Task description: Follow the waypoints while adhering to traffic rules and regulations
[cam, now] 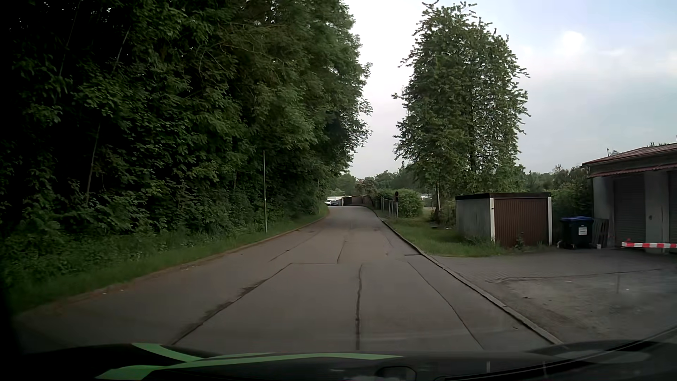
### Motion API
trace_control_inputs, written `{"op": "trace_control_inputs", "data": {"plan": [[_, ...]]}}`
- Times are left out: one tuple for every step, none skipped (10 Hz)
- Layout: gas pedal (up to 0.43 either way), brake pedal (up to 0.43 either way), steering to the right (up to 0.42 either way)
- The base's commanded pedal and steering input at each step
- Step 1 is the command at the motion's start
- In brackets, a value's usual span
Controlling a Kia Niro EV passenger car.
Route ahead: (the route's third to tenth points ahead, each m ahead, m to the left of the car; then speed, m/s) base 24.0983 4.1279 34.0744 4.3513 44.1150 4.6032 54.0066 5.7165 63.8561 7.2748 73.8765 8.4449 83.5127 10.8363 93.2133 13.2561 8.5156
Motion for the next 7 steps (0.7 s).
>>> {"op": "trace_control_inputs", "data": {"plan": [[0.087, 0.0, -0.001], [0.087, 0.0, -0.001], [0.087, 0.0, -0.003], [0.087, 0.0, -0.003], [0.087, 0.0, -0.003], [0.087, 0.0, -0.003], [0.087, 0.0, -0.003]]}}
